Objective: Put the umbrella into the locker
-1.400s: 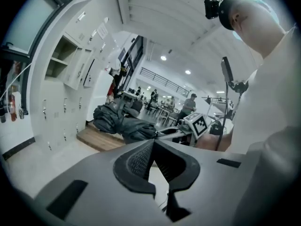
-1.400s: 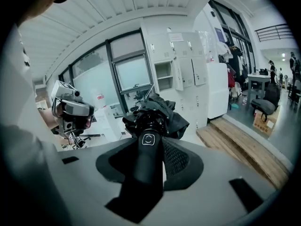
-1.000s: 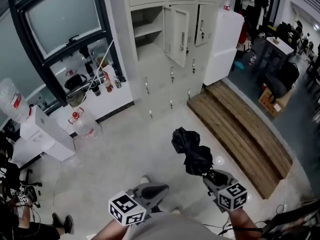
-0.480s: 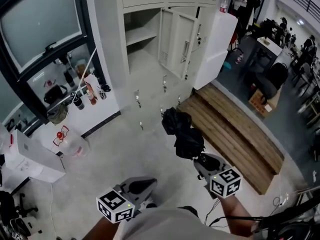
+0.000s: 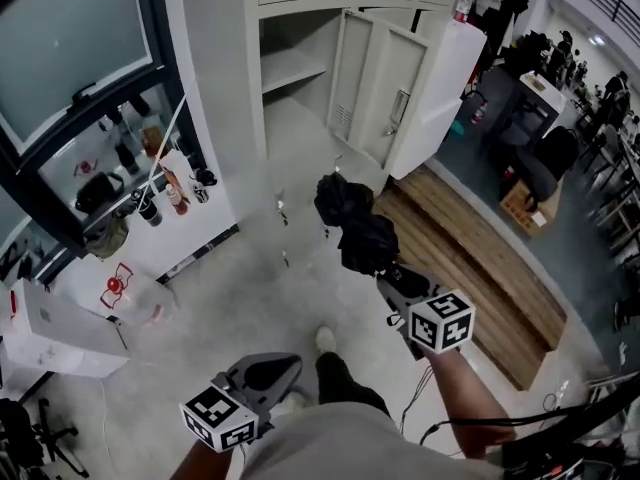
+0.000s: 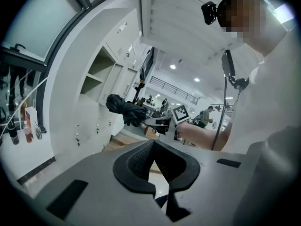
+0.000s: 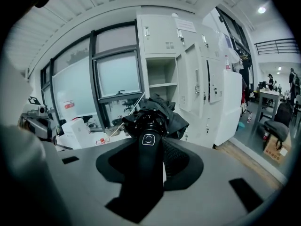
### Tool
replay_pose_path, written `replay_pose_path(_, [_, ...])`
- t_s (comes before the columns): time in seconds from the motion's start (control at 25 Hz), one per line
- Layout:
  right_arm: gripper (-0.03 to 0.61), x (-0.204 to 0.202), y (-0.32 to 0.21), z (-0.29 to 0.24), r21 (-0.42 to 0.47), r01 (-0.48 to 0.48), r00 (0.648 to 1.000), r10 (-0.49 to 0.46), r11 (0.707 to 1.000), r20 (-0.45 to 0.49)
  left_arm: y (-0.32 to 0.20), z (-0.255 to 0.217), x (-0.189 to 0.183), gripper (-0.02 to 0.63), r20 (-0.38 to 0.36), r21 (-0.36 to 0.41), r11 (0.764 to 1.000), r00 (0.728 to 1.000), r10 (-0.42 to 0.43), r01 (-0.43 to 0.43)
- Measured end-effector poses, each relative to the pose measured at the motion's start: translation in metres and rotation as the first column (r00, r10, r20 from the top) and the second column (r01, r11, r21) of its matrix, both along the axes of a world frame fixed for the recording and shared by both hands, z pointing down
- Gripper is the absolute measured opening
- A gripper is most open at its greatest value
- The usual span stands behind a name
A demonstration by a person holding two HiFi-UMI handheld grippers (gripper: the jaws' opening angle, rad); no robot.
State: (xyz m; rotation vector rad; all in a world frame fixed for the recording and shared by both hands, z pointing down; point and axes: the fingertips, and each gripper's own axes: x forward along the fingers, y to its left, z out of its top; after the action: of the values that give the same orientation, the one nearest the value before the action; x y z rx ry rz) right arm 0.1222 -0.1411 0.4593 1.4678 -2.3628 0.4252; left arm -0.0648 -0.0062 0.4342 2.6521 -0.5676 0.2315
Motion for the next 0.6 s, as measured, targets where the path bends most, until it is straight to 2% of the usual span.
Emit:
replay_pose_path(0.24, [0.158, -0.015, -0.115, 0.004, 0.019, 0.046, 0.999, -0.046, 0.999, -0.018, -0.080, 0.001, -0.021, 0.011, 0.027, 0.012, 0.996, 0.995, -0.091, 0.091])
replay_pose_path(0.6, [0.158, -0.033, -0.280, -0.005, 0.031, 0.120, 0.993, -0.120, 0.992, -0.023, -0.205, -0.026, -0.008, 0.011, 0.044, 0.028, 0.983, 0.982, -0.183, 0.182])
